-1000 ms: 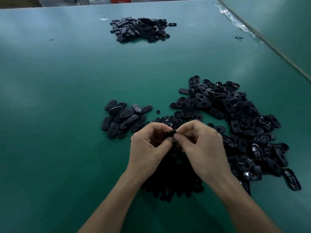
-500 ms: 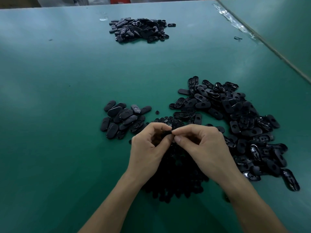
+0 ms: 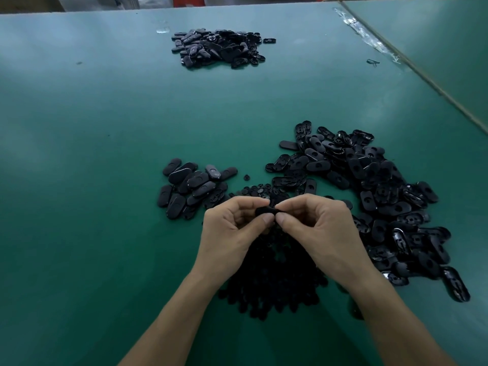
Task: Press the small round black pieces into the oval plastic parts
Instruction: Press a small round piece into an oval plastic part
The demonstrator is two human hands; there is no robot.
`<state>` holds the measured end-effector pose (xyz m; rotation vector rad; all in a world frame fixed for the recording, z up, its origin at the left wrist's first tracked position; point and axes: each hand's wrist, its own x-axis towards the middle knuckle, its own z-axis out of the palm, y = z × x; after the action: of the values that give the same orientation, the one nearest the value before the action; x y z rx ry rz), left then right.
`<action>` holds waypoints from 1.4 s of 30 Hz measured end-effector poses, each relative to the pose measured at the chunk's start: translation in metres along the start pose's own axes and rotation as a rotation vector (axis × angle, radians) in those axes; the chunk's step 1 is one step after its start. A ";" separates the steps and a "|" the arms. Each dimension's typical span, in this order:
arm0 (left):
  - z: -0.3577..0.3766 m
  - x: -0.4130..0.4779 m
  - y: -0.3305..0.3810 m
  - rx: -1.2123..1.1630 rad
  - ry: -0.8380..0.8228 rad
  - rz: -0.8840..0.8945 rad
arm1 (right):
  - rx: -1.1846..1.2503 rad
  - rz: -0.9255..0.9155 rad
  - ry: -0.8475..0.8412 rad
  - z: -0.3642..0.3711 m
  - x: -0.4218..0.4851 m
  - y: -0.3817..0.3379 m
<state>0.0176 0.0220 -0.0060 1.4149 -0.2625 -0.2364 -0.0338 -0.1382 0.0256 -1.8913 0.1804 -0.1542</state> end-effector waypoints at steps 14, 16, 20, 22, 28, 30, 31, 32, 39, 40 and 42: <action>-0.001 -0.001 0.000 0.050 0.061 0.034 | -0.015 0.035 0.008 0.004 -0.003 0.001; -0.001 -0.002 0.000 0.038 0.063 0.031 | -0.011 0.026 0.004 0.003 -0.003 0.000; -0.001 -0.001 0.000 0.032 0.065 0.036 | -0.023 0.027 -0.010 0.003 -0.002 0.000; -0.001 -0.001 0.000 0.028 0.060 0.034 | -0.017 0.036 -0.019 0.002 -0.002 0.000; -0.002 -0.001 0.001 0.033 0.031 0.025 | -0.017 0.053 -0.063 0.000 0.001 -0.001; -0.002 0.000 0.000 0.052 0.028 0.026 | -0.039 0.045 -0.065 0.000 0.002 -0.002; -0.002 0.000 -0.001 0.057 0.027 0.026 | -0.046 0.040 -0.065 -0.001 0.002 -0.002; -0.002 0.000 -0.001 0.057 0.027 0.025 | -0.048 0.040 -0.068 -0.001 0.003 -0.002; -0.003 0.004 -0.007 -0.010 0.149 0.077 | -0.409 -0.048 0.126 -0.006 0.017 -0.002; -0.003 0.005 -0.007 -0.038 0.179 0.082 | -0.525 -0.051 0.175 -0.009 0.021 0.000; -0.005 0.008 -0.007 -0.152 0.246 0.058 | -0.740 -0.001 0.222 -0.015 0.028 0.005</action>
<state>0.0270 0.0235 -0.0133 1.2691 -0.0810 -0.0329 -0.0093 -0.1589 0.0264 -2.6079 0.4329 -0.3323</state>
